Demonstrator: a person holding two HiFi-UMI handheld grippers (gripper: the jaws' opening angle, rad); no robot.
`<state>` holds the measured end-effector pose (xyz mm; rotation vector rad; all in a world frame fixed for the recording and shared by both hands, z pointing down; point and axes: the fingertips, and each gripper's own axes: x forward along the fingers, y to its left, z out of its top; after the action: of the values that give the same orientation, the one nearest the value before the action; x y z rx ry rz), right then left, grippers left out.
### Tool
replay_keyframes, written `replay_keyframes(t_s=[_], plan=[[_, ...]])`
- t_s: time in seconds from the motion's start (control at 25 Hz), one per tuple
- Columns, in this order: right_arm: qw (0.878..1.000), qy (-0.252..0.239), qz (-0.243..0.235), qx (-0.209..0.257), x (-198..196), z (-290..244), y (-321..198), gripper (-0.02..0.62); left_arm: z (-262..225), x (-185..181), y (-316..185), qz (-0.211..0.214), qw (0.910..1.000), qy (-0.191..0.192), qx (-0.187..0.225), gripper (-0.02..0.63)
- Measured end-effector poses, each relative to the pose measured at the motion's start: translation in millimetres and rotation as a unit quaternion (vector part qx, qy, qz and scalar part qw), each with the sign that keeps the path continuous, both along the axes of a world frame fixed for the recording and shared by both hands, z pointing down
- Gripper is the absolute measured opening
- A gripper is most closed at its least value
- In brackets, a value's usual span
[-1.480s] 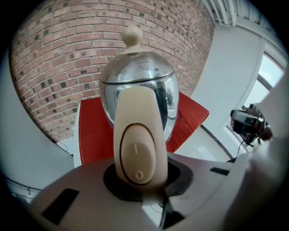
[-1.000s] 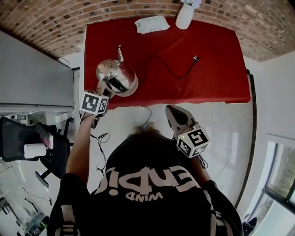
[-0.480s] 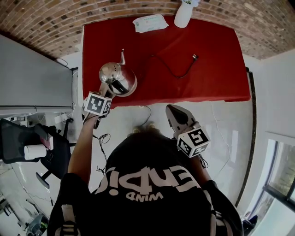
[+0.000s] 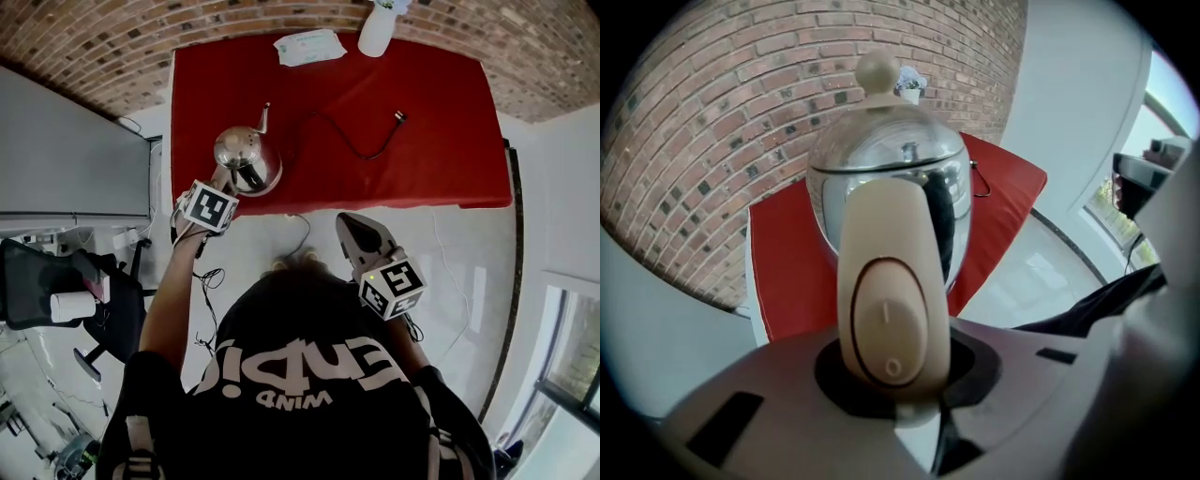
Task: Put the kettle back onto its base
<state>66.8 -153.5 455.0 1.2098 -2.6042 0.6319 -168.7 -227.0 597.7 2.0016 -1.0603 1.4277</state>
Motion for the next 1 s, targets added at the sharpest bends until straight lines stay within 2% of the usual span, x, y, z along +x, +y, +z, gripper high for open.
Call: replay_keyframes(t_s=[0.08,0.28,0.4,0.84,1.0], plan=[[1.0,0.001,0.0,-0.001,-1,0,2,0.023,0,0,-3,0.007,0.9999,-0.009,0.008,0.061],[1.0,0.003,0.005,-0.003,3,1,5,0.023,2,0,1,0.005,0.9999,-0.009,-0.004,0.061],[1.0,0.003,0.004,-0.003,5,0,6,0.023,2,1,-2,0.008,0.9998,-0.011,0.013,0.064],[1.0,0.005,-0.002,0.0,6,-1,14,0.023,5,2,1,0.015,0.9997,-0.01,0.018,0.072],[1.0,0.004,-0.001,0.002,8,-3,16,0.023,6,5,11,0.014,0.9998,0.01,0.006,0.134]])
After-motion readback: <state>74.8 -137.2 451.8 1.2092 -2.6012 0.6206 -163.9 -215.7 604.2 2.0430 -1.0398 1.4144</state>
